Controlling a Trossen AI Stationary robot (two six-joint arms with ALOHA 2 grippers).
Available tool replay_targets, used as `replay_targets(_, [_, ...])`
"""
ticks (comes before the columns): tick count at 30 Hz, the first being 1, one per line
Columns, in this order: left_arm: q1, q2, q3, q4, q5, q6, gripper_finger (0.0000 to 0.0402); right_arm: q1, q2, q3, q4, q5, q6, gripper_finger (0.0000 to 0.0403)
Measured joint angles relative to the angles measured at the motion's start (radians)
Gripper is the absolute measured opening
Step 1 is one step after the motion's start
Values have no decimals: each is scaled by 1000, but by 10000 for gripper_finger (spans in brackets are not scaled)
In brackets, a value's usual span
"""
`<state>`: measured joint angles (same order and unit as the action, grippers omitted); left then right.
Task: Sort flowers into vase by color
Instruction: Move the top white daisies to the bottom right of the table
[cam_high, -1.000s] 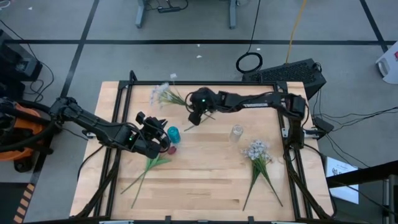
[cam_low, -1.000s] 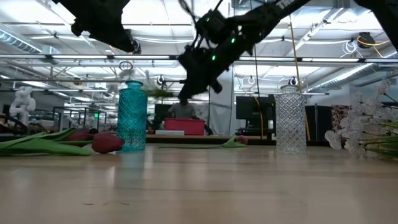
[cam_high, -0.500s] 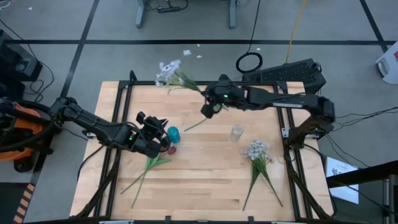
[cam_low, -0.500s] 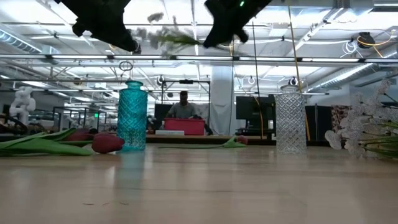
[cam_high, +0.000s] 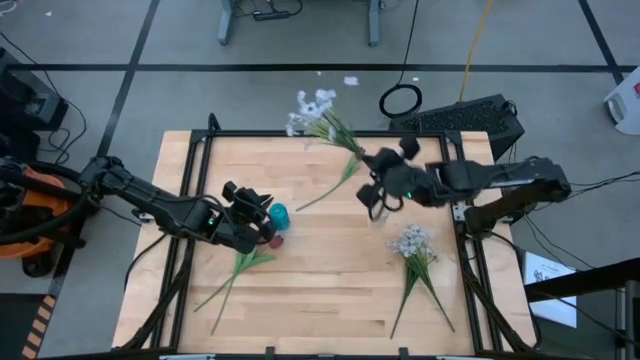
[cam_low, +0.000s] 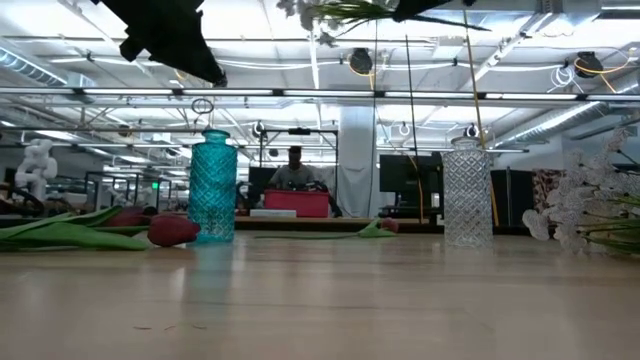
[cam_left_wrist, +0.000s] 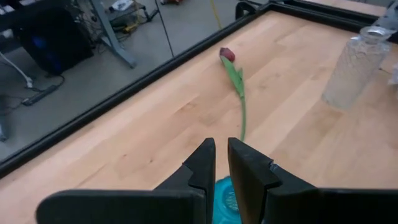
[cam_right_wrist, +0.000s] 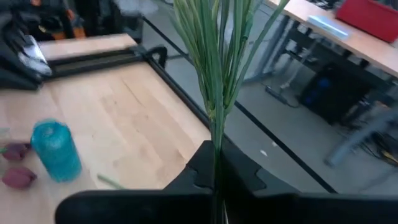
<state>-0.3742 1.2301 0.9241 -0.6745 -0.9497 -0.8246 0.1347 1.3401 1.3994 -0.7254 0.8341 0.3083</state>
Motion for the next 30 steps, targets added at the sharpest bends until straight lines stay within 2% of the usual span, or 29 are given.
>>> replay_targets(6, [-2, 0, 0, 16, 11, 0, 52, 172, -7, 0, -211, 155, 277, 2])
replay_targets(14, [-3, 0, 0, 17, 38, -1, 52, 381, 10, 0, -490, 260, 731, 2])
replay_targets(18, [-7, 0, 0, 19, 69, -1, 52, 477, 20, 0, -625, 255, 941, 2])
replay_targets(26, [-15, 0, 0, 47, 84, -2, 52, 618, 71, 0, -841, 147, 1277, 2])
replay_targets(30, [-15, 7, 0, 88, 85, -4, 52, 663, 109, -23, -845, 103, 1351, 2])
